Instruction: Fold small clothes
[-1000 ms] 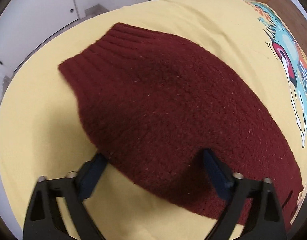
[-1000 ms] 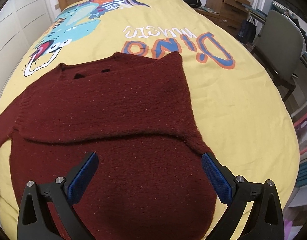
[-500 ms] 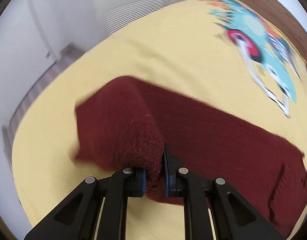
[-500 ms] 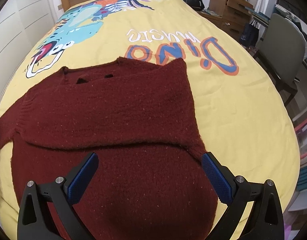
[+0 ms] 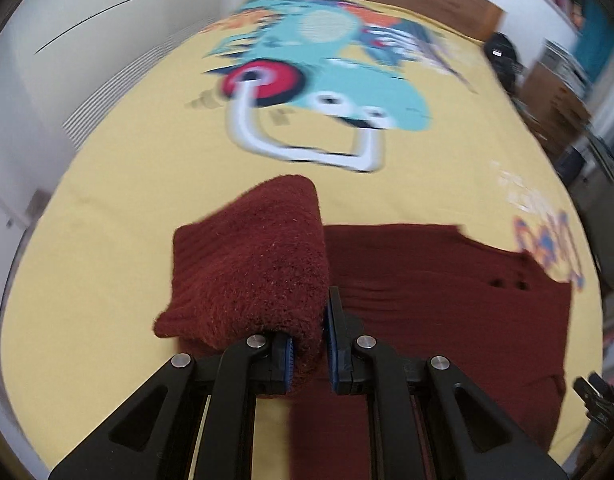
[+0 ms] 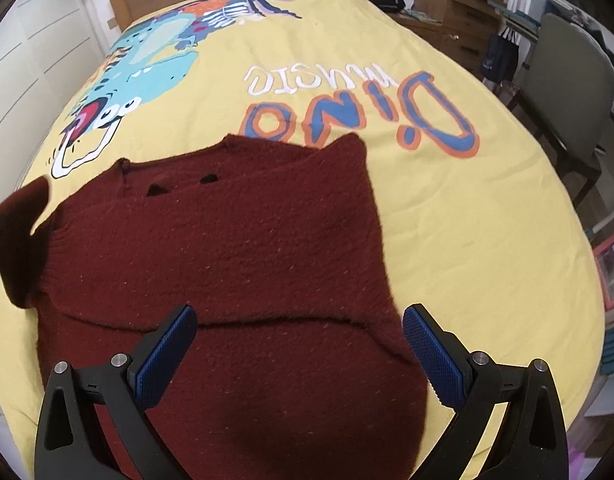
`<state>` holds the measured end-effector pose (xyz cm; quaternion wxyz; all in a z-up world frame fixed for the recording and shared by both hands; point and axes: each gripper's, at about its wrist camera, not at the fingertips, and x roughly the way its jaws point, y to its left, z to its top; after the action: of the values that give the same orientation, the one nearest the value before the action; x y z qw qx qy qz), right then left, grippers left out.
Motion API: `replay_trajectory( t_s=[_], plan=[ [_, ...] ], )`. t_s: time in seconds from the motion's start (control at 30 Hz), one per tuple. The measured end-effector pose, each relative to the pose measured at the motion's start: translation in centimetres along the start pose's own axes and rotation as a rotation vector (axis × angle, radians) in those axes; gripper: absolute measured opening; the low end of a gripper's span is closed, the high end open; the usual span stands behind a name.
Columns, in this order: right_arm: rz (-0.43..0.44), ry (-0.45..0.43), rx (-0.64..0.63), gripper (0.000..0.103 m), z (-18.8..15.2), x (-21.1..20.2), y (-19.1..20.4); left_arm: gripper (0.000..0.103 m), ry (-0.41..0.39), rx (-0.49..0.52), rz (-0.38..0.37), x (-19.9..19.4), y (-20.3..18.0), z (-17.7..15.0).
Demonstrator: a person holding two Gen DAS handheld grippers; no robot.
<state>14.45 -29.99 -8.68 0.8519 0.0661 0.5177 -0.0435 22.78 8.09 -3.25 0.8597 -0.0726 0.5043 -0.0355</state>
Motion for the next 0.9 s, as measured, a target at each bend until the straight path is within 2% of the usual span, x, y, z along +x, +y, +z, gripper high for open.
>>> replay_trajectory(
  t_s=[0.27, 0.37, 0.47, 0.63, 0.9],
  plan=[
    [-0.023, -0.022, 0.025, 0.103, 0.7, -1.3, -2.8, 0.01, 0.01, 0.16, -0.124, 2.7, -11.9, 0.7],
    [-0.03, -0.019, 0.037, 0.103, 0.4, -1.3, -3.7, 0.01, 0.016, 0.208, -0.17, 3.1, -15.5, -0.3],
    [-0.03, -0.006, 0.048, 0.103, -0.2, -1.0, -4.4, 0.01, 0.03, 0.266, -0.181, 4.2, -18.5, -1.6],
    [-0.027, 0.023, 0.05, 0.103, -1.0, 0.0, -4.6, 0.01, 0.077, 0.315, -0.149, 7.2, -20.3, -4.2],
    [-0.012, 0.056, 0.044, 0.103, -2.1, 1.2, -4.3, 0.013, 0.176, 0.324, -0.048, 12.8, -19.8, -6.8]
  ],
)
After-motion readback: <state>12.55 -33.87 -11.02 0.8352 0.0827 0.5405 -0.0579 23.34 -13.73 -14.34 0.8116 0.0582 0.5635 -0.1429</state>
